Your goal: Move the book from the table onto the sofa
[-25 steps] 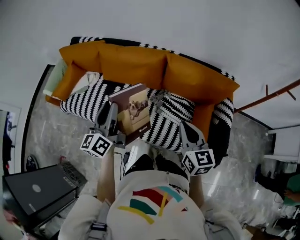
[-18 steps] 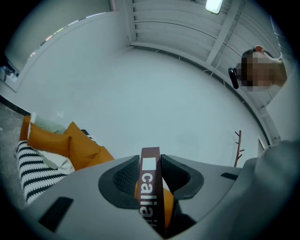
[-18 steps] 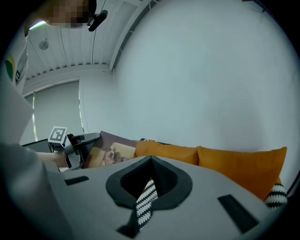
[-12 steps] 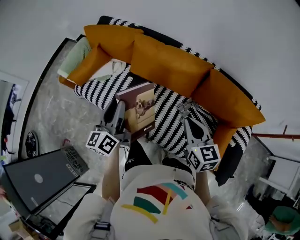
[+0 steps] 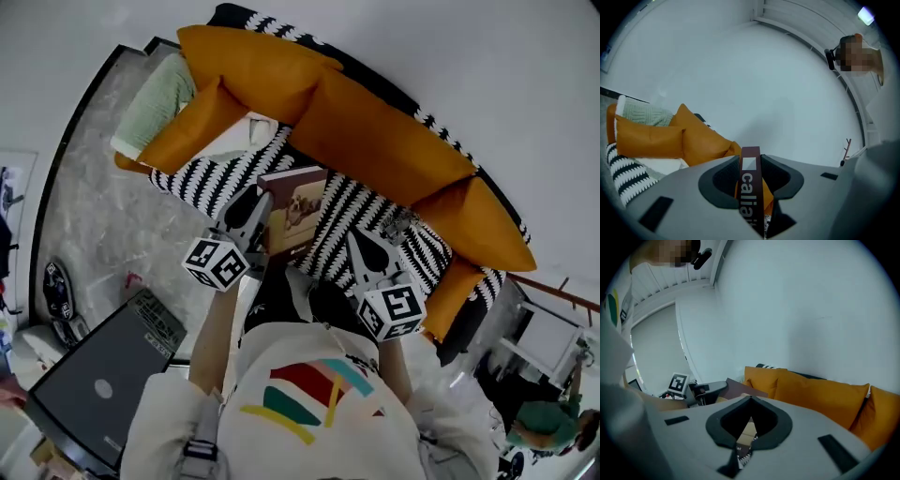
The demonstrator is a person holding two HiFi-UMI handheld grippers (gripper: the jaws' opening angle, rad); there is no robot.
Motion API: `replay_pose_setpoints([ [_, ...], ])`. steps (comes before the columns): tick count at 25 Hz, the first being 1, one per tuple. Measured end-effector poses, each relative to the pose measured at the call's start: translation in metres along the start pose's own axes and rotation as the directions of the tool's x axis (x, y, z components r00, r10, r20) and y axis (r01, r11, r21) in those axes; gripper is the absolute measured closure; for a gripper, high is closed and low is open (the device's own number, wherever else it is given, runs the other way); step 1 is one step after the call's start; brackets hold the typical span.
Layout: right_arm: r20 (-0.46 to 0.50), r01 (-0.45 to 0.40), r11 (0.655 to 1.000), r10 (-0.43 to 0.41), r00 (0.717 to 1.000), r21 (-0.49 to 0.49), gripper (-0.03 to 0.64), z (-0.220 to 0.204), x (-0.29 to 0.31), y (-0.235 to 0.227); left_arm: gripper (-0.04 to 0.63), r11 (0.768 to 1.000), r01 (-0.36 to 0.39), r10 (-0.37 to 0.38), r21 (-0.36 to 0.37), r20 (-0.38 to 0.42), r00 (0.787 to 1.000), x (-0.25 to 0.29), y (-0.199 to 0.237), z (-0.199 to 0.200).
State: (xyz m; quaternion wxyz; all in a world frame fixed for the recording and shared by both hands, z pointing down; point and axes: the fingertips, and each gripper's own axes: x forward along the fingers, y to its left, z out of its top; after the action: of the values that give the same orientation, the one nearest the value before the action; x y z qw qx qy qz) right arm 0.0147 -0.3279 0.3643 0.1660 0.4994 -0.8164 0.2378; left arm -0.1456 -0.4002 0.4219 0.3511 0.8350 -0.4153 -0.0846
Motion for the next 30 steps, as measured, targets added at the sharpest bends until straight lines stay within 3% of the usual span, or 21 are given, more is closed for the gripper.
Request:
replay_pose_setpoints([
  [6,-0.111,-0.021,0.998,0.027,0.993,0.051,0.609,-0.019,0.082,-0.01,0.446,0.998,-0.046,0.042,-0.032,-0.112,0.993,0.046,0.105,-0.019],
  [14,-0.246,-0.082,0.996,0.09,0.965,0.041,0.61,-0.124,0.179,-0.03,0.446,0.998,-0.06,0.057,-0.01,-0.185,0.981,0.094,0.227,-0.105],
  [17,-0.316,-0.1,0.995,0.102,0.943,0.024,0.61,-0.156,0.182,-0.029,0.446,0.992,-0.116,0.105,-0.05,-0.185,0.977,0.092,0.259,-0.13],
  [20,-0.365,-0.111,0.994,0.104,0.925,0.001,0.61,-0.174,0.186,-0.03,0.445,0.974,-0.207,0.192,-0.096,-0.148,0.97,0.092,0.299,-0.13],
  [23,-0.377,-0.124,0.992,0.117,0.919,0.005,0.609,-0.176,0.191,-0.03,0.445,0.959,-0.281,0.284,0.042,-0.19,0.94,0.097,0.325,-0.13],
  [27,-0.356,-0.135,0.991,0.126,0.926,-0.001,0.61,-0.163,0.19,-0.025,0.412,0.897,-0.353,0.41,0.268,-0.198,0.89,0.097,0.334,-0.119],
  [30,-0.325,-0.139,0.99,0.121,0.938,-0.031,0.609,-0.151,0.191,-0.023,0.377,0.88,-0.352,0.414,0.318,-0.15,0.898,0.098,0.322,-0.102],
])
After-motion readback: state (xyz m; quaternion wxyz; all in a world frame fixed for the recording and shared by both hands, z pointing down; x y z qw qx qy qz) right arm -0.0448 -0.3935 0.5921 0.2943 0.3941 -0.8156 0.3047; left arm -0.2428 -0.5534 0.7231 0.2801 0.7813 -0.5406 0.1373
